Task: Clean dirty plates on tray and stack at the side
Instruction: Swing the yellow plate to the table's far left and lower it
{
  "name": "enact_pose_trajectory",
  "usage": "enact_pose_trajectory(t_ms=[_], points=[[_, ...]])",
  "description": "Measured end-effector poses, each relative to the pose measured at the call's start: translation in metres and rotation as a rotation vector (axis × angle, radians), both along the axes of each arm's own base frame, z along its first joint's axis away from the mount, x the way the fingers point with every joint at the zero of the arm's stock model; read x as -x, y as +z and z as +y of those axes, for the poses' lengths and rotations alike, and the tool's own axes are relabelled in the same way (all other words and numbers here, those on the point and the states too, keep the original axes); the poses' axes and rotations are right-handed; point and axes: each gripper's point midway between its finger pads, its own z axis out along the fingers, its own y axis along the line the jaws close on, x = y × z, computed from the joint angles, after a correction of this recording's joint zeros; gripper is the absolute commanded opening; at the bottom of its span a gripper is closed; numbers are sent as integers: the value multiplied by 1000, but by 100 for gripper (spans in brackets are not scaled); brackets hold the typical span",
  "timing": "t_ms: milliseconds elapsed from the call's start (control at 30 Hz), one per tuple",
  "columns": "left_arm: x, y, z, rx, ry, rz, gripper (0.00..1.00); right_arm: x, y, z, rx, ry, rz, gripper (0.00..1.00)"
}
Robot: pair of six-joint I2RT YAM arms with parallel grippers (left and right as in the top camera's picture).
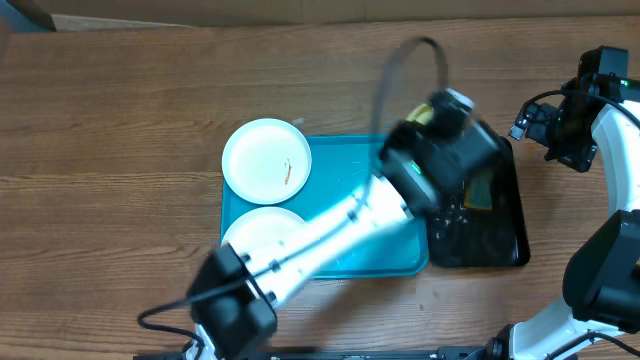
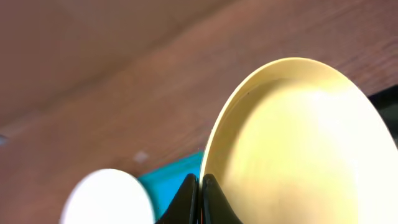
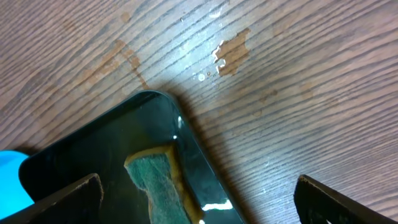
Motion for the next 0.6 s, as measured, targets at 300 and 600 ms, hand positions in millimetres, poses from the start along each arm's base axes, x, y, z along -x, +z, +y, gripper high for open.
enact_pose_trajectory(t_ms=[300, 600], points=[[-76, -49, 122, 401, 160, 434, 4, 0, 0, 0, 0, 0, 0, 100], [-81, -68, 359, 648, 661, 573, 4, 0, 0, 0, 0, 0, 0, 100]])
